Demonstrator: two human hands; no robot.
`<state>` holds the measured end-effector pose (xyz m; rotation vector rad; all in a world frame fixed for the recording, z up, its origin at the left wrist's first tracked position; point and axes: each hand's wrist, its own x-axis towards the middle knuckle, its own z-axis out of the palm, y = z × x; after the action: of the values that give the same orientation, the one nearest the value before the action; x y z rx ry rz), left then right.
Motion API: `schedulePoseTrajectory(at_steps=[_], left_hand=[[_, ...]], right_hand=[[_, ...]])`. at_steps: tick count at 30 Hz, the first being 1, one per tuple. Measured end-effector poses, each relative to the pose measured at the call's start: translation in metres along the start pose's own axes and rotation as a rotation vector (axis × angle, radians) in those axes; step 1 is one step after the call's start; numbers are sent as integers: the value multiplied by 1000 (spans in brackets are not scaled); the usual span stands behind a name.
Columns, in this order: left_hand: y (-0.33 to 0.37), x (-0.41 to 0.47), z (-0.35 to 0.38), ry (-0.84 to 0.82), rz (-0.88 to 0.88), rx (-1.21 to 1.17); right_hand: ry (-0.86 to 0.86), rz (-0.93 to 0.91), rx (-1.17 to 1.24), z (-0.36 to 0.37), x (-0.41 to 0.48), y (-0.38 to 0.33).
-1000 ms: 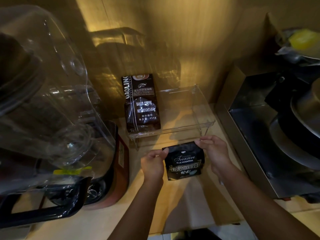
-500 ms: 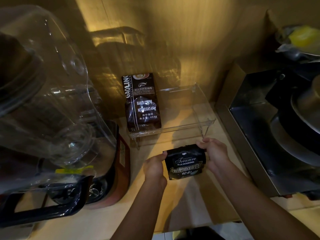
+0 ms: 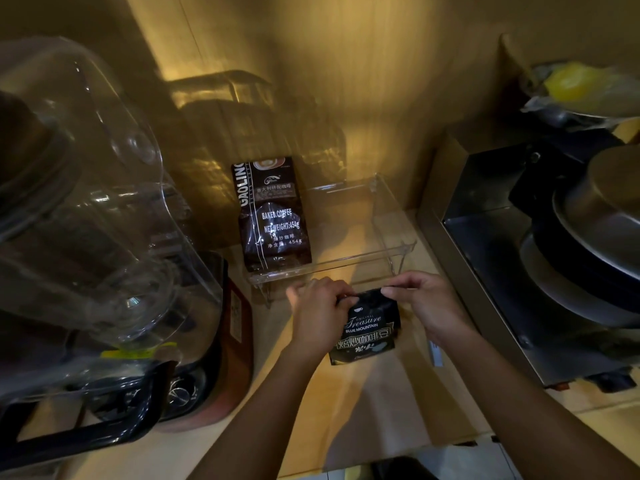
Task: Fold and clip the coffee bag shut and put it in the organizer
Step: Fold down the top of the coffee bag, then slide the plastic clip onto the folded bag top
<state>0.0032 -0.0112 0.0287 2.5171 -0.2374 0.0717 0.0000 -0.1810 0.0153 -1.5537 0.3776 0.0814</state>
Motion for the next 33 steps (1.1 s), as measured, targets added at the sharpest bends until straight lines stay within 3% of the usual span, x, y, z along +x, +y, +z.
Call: schedulePoseTrajectory(at_steps=[5, 10, 13, 16, 18, 21, 26, 28, 33], left_hand=[[16, 4, 12, -50, 99, -26], [11, 2, 11, -42, 130, -41], [9, 3, 9, -49, 142, -56], [11, -1, 12, -15, 165, -26], [15, -6, 15, 22, 167, 16], [21, -8, 17, 51, 167, 32], [25, -9, 18, 38, 95, -52], [26, -10, 17, 21, 132, -16], [22, -7, 19, -42, 153, 43]], right_hand=[[86, -36, -149, 2, 3, 10], [50, -74, -56, -5, -1, 14], [154, -55, -94, -18, -2, 28], [281, 19, -394, -41, -3, 51], [266, 140, -667, -53, -6, 63], [165, 271, -829, -56, -10, 73], [131, 170, -1076, -51, -16, 89], [151, 150, -1061, -54, -15, 91], [295, 98, -732, -67, -7, 89]])
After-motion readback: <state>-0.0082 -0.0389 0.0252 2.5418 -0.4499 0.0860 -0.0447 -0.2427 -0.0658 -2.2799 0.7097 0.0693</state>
